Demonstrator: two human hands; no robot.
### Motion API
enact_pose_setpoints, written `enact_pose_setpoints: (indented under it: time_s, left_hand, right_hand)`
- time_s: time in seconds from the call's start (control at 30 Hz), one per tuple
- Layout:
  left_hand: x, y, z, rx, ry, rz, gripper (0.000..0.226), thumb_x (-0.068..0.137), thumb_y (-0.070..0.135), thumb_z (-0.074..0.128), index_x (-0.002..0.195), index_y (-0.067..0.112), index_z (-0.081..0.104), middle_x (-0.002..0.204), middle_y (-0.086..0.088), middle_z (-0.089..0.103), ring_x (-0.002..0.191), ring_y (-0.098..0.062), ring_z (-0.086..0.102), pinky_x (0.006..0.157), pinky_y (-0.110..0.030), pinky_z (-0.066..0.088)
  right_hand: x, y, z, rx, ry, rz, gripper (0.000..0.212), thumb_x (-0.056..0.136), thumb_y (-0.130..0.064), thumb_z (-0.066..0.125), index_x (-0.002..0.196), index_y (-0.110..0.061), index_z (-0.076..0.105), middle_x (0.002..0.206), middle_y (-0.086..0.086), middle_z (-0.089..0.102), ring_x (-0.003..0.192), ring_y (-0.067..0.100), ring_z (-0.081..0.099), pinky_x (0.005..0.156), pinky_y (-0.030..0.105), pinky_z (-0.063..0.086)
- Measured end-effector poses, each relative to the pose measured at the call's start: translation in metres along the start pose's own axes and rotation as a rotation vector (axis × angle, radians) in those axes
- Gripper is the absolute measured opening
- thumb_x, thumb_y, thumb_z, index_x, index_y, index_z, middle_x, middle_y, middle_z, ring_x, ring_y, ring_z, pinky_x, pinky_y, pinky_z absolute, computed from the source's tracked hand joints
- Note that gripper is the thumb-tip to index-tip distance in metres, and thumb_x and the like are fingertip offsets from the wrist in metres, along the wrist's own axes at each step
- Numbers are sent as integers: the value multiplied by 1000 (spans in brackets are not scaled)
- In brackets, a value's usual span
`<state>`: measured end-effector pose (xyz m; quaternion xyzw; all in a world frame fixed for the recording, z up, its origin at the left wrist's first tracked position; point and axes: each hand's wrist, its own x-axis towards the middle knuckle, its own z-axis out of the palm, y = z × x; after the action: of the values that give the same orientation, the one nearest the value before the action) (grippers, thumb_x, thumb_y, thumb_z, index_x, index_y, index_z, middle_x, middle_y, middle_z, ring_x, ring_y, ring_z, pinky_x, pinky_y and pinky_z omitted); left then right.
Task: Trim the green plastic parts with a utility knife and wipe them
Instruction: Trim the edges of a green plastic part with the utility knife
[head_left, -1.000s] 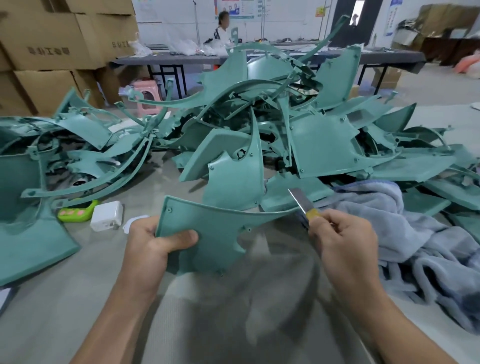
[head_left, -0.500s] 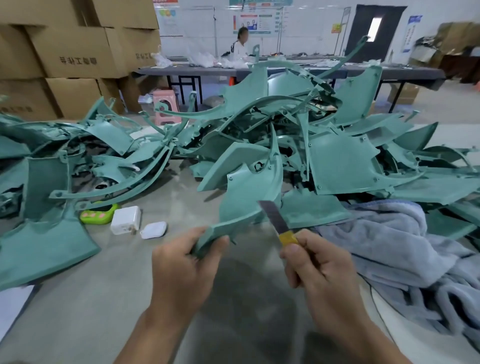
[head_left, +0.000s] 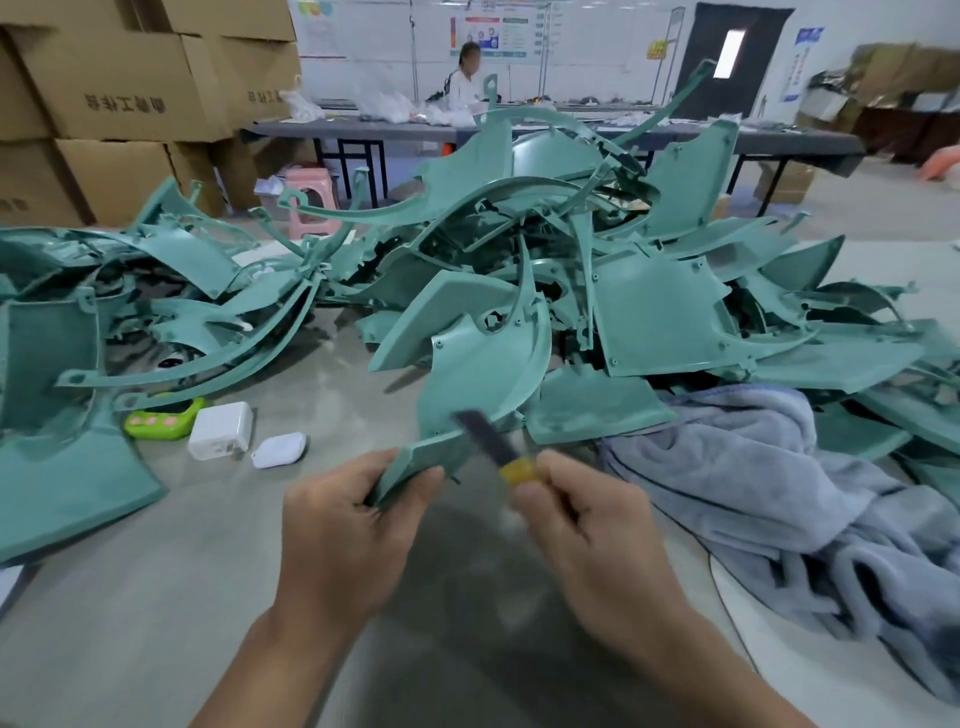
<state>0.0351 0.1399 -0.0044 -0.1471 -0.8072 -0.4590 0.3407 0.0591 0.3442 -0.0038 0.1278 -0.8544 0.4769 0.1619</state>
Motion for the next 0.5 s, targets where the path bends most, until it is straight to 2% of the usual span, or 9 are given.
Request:
enact_pose_setpoints:
  time_s: [0.1, 0.13, 0.23, 0.3, 0.33, 0.4, 0.43, 0.47, 0.5]
  left_hand:
    - [0, 0, 0, 8, -15, 21, 17, 82, 41, 68, 85, 29, 79, 76, 45, 59, 63, 21, 53, 59, 2, 33]
    - [0, 1, 1, 11, -17, 29, 16, 82, 41, 68, 86, 29, 79, 76, 46, 59, 64, 22, 53, 59, 2, 33]
    - [-1, 2, 4, 14, -32, 25, 25, 81, 42, 68, 89, 22, 82, 80, 49, 59, 68, 23, 55, 62, 3, 35]
    - [-2, 1, 4, 5, -50, 9, 27, 81, 43, 68, 90, 21, 82, 80, 49, 59, 69, 23, 56, 63, 3, 36]
    - [-2, 1, 3, 1, -59, 8, 24, 81, 43, 68, 89, 24, 82, 79, 49, 60, 68, 23, 56, 62, 2, 36]
    - [-2, 2, 0, -24, -63, -12, 19, 80, 46, 68, 92, 36, 77, 74, 44, 61, 62, 19, 55, 57, -1, 36]
    - [-2, 2, -1, -55, -54, -46, 16, 78, 48, 68, 92, 45, 74, 67, 37, 61, 56, 13, 52, 53, -7, 37]
    - [-1, 1, -1, -81, -38, -83, 11, 76, 51, 68, 86, 51, 73, 59, 28, 58, 51, 7, 47, 48, -14, 37]
    - [-1, -1, -1, -106, -22, -119, 7, 73, 53, 69, 79, 50, 72, 54, 19, 54, 49, 3, 41, 46, -22, 37]
  right_hand:
    - [21, 17, -21, -67, 271, 208, 30, 100, -24, 59, 71, -17, 61, 57, -6, 53, 53, 7, 42, 52, 31, 34]
    - [21, 19, -25, -20, 297, 209, 31, 99, -21, 60, 69, -15, 59, 54, -7, 49, 52, 7, 39, 52, 33, 32]
    - [5, 9, -15, 192, 100, 19, 31, 99, -32, 58, 69, -25, 55, 56, -7, 47, 52, 6, 40, 48, 31, 32]
    - [-1, 8, -5, 153, -15, -10, 32, 99, -42, 55, 72, -24, 53, 58, -6, 48, 52, 3, 40, 47, 24, 32]
    - [4, 15, -5, 76, 23, 24, 33, 100, -42, 55, 73, -24, 53, 58, -7, 50, 52, 2, 41, 46, 20, 31]
    - [22, 31, -18, -99, 252, 198, 36, 101, -33, 56, 68, -19, 54, 55, -6, 52, 53, 8, 44, 49, 24, 32]
    - [28, 38, -27, -106, 365, 279, 38, 100, -28, 57, 65, -13, 52, 53, -4, 49, 55, 14, 44, 52, 30, 34]
    - [29, 43, -34, -21, 431, 287, 39, 99, -27, 56, 65, -10, 50, 51, -3, 46, 55, 17, 42, 53, 37, 34]
    - [26, 44, -37, 109, 436, 232, 37, 97, -29, 56, 66, -9, 51, 51, -3, 45, 53, 17, 39, 51, 36, 32]
